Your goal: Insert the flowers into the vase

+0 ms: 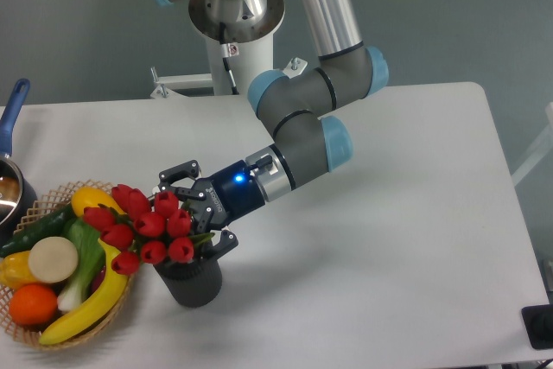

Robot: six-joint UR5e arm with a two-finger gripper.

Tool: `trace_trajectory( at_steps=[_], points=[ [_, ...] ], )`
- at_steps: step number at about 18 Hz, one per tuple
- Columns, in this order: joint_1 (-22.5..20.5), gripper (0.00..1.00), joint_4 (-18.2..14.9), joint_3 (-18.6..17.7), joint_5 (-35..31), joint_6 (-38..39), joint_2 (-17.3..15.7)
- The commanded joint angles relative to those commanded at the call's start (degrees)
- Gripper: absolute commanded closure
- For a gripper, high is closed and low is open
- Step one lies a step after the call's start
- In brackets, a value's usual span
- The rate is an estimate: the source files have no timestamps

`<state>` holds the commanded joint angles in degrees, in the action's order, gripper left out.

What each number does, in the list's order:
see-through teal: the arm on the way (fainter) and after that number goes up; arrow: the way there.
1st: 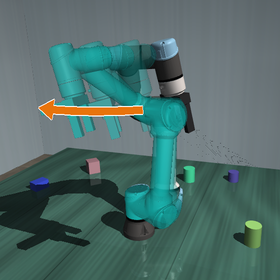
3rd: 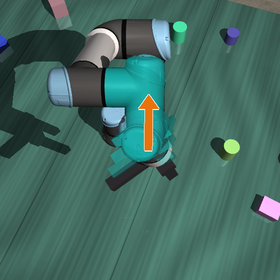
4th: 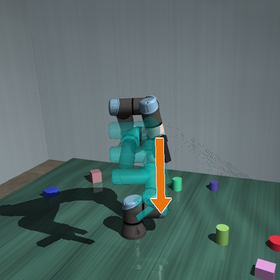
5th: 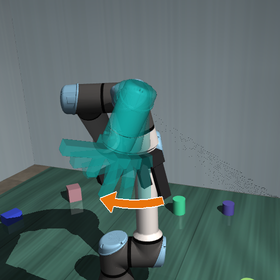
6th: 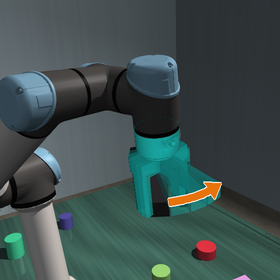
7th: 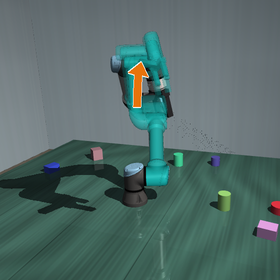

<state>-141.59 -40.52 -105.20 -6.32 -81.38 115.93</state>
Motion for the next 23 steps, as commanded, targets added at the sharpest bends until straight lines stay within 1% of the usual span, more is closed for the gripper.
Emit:
trace_trajectory(
  at_steps=[3,6,8,10,13,15,18,19,21,23],
  points=[
    [-0.1,0.0,0.0,0.0,-1.8,-0.4,-1.1],
    [-0.9,0.0,-0.1,0.0,-8.5,-0.4,-3.1],
    [-1.8,0.0,-0.1,-0.4,-11.8,-0.4,-3.6],
    [-2.1,0.0,-0.1,-1.1,-12.3,0.0,-5.0],
    [-2.9,0.0,-0.3,-2.9,-12.9,0.0,-7.2],
    [-4.5,0.0,-0.3,-3.2,-14.6,0.0,-7.8],
    [-4.8,0.0,-0.3,-4.1,-14.9,0.5,-9.5],
    [-5.5,0.0,-0.3,-4.5,-15.4,0.5,-9.9],
    [-7.0,0.0,-0.4,-4.9,-17.6,0.7,-12.1],
    [-9.2,0.0,-0.4,-4.9,-22.2,1.2,-15.5]
  ],
)
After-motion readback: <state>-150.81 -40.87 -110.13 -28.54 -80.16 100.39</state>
